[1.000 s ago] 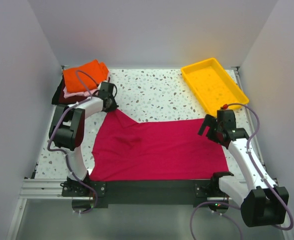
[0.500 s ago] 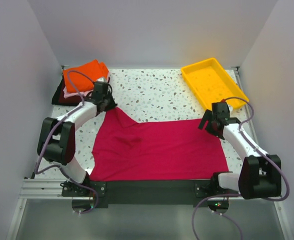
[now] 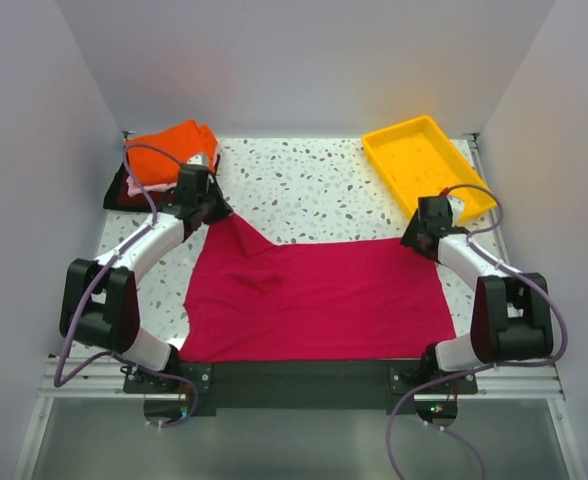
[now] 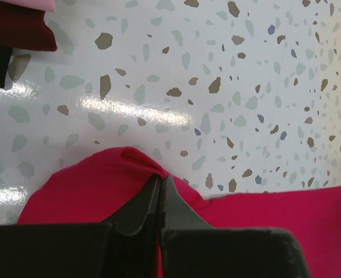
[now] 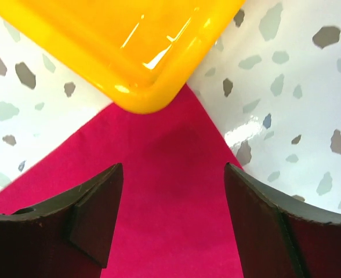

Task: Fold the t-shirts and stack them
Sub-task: Fold the tshirt

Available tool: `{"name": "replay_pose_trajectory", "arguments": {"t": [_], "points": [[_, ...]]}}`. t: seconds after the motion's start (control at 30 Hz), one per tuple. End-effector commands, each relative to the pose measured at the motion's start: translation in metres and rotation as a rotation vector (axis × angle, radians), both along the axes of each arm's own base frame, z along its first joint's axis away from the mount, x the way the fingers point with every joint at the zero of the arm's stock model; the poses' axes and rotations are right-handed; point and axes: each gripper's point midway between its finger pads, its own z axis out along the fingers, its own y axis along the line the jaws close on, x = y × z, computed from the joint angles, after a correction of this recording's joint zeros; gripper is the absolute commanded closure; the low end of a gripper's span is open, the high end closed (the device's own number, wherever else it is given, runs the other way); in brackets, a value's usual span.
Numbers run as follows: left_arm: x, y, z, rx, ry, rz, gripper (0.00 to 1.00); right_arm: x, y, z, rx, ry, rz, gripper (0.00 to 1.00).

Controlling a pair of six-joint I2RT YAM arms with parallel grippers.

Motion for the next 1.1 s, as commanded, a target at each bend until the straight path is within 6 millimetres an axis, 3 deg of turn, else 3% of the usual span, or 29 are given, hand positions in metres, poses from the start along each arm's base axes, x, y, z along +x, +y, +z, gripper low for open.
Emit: {"name": "replay_pose_trajectory", "arguments": {"t": [0.0, 0.13, 0.33, 0.57, 0.97, 1.07], "points": [[-0.005, -0.006, 0.021, -0.053, -0.037, -0.021, 1.00, 0.032, -0.014, 0.019, -0.071, -0.098, -0.035, 0.28], [-0.010, -0.008, 0.029, -0.067, -0.046, -0.034, 1.00, 0.036, -0.018, 0.010, -0.102, -0.075, -0.034, 0.32], [-0.016, -0.007, 0.040, -0.073, -0.064, -0.039, 1.00, 0.046, -0.022, 0.011, -0.127, -0.081, -0.045, 0.34], [-0.025, -0.004, 0.040, -0.063, -0.063, -0.036, 1.00, 0.054, -0.025, 0.004, -0.144, -0.027, -0.057, 0.36], [-0.030, -0.007, 0.047, -0.085, -0.073, -0.054, 1.00, 0.044, -0.036, -0.028, -0.192, 0.130, -0.037, 0.41], [-0.030, -0.007, 0.049, -0.084, -0.078, -0.052, 1.00, 0.044, -0.035, -0.031, -0.191, 0.139, -0.028, 0.47]]}}
